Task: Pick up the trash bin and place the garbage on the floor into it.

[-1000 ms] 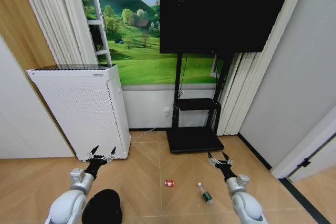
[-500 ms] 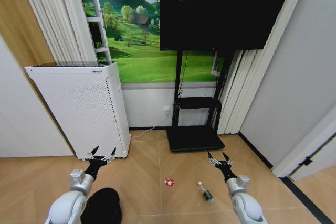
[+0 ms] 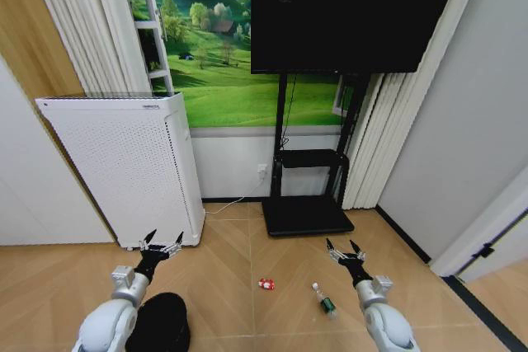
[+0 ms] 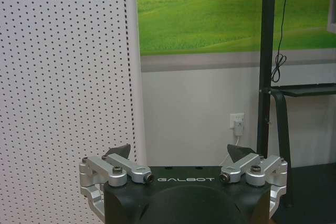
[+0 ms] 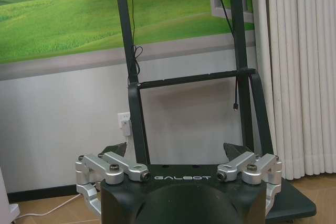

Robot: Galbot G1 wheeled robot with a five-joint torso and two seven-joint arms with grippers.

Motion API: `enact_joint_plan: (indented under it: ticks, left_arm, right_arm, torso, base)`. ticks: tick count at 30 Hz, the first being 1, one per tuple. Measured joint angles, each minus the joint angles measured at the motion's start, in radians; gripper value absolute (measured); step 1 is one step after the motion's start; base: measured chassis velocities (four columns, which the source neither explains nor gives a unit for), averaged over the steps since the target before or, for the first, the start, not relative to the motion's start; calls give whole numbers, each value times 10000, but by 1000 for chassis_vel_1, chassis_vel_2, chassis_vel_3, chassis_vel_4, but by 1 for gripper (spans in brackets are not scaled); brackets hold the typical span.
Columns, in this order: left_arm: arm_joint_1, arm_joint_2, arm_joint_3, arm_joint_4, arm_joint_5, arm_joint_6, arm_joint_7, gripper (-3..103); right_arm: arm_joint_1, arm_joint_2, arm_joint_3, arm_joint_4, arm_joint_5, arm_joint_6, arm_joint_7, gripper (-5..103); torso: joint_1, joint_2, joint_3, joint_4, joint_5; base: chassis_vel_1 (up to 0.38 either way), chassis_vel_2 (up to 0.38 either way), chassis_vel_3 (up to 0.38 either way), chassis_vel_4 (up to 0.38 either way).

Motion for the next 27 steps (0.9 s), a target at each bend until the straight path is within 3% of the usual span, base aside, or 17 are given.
enact_joint_plan:
  ticks: [27]
  left_arm:
    - [-27,-26,15,87,46,-64,110,100]
  right_arm:
    - [27,12,8,-195,2,134,-1,100]
  torso:
    - [-420,-1063,-644,0,0]
  base:
    - [0,0,0,0]
